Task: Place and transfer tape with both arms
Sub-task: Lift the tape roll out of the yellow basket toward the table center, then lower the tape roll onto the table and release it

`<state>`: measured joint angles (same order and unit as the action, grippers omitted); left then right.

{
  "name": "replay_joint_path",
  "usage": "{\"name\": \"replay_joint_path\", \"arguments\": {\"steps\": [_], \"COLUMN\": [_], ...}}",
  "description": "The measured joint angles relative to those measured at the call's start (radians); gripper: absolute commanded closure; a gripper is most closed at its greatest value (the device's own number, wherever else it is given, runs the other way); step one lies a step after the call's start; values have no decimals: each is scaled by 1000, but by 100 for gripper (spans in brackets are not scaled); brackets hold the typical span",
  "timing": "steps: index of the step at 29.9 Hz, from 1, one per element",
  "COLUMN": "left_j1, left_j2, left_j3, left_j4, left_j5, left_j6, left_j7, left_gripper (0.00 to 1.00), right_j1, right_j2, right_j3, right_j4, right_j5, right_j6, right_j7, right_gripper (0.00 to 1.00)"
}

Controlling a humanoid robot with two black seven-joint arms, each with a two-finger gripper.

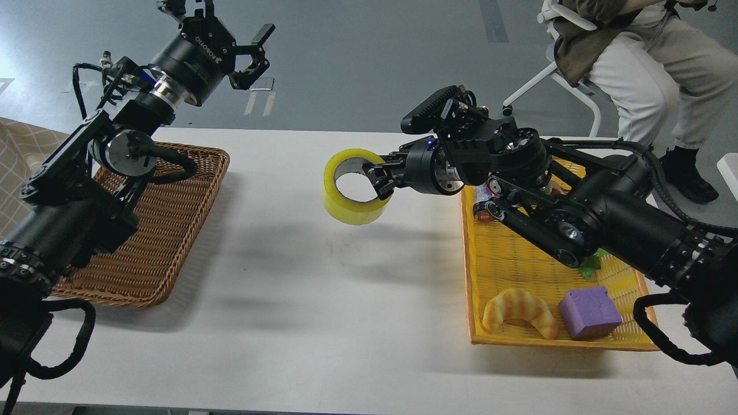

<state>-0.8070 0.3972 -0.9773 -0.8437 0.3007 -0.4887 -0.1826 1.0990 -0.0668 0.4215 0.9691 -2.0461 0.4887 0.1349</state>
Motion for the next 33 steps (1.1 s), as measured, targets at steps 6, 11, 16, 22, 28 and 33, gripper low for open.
{"name": "replay_joint_path", "arguments": {"steps": [6,11,16,22,28,33], "left_j1": [3,5,5,5,5,5], "left_j2": [-1,-1,1,-3,-4,-4], "left_j3": [0,0,-1,-1,-1,-1], "left_j4": [0,0,0,-1,-2,-2], "left_j5": [0,-2,-3,-4,-5,-5], "left_j6": [0,0,0,0,0,0], "left_j7": [0,0,0,0,0,0], "left_gripper": [2,2,2,2,2,2], "right_j1": [-1,-8,-11,-18,-25,-43], "right_j2": [55,66,67,67,67,67], "right_j3": [-41,-71,-79,-79,-78,-77], "right_j4": [-43,-86,-138,-153,-146,-142], "right_j5": [3,2,2,3,10,10], "right_j6": [0,0,0,0,0,0], "right_j7": [0,0,0,1,3,3], "right_gripper": [98,97,97,98,97,94]}}
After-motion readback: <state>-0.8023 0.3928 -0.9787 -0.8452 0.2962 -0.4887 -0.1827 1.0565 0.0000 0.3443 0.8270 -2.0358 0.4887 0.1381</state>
